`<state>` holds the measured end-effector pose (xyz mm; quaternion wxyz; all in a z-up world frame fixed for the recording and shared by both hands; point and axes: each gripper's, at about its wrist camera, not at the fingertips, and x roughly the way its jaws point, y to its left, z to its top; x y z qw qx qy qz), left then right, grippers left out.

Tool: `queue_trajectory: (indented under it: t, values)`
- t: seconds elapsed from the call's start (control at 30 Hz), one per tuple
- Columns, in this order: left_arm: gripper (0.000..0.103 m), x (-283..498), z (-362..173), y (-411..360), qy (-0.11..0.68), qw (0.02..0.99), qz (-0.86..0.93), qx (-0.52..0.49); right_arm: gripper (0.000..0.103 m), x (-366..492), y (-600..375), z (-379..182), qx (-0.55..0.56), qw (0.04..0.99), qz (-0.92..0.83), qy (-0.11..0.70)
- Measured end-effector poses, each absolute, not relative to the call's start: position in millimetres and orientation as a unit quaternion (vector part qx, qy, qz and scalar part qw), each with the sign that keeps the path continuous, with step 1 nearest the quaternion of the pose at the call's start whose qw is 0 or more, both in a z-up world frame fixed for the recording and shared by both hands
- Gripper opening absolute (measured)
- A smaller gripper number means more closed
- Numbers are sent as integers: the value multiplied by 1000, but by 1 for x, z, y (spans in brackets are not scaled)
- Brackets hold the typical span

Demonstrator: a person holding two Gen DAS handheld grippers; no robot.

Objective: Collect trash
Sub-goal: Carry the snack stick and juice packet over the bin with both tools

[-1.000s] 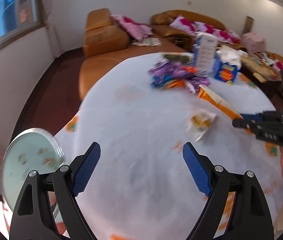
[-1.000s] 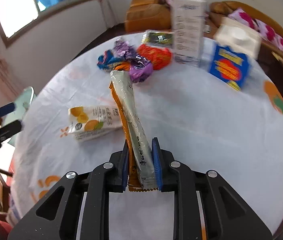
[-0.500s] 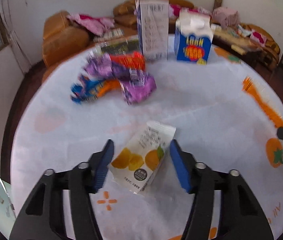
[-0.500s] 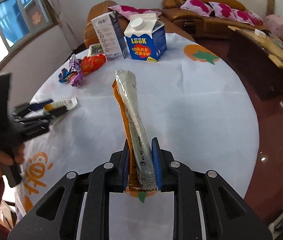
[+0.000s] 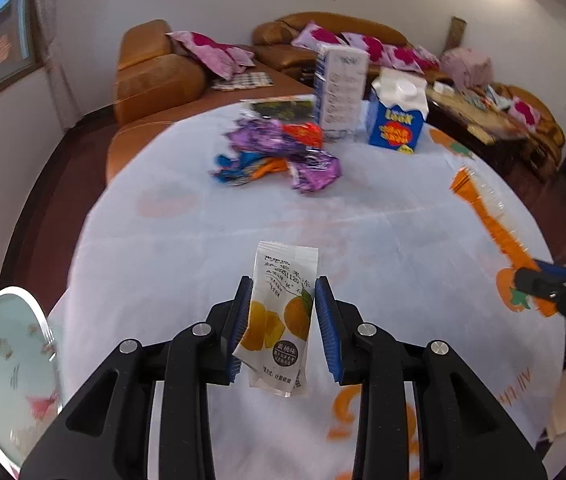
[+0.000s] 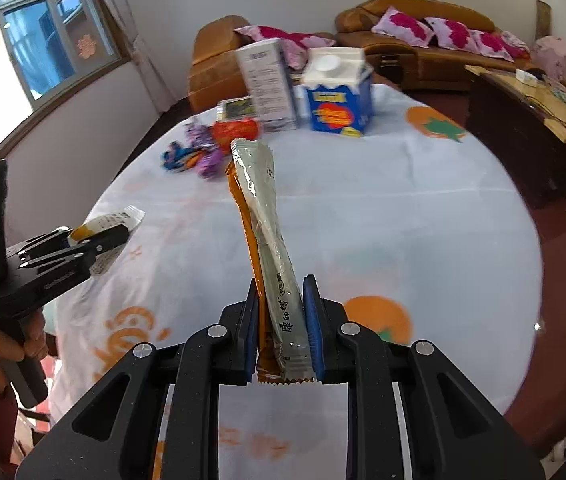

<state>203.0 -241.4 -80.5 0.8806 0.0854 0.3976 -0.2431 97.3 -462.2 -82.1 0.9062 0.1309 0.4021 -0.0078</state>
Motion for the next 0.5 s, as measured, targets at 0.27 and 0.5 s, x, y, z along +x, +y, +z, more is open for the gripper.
queue_trajectory:
  t: [0.27,0.5]
  values:
    - [32,183,-72,-170,399,898,-172,67,22,108,-400,-73,127,910,25,395]
    - [32,175,-72,-109,400,908,-117,42,22,126,-330,-67,115,909,75,394]
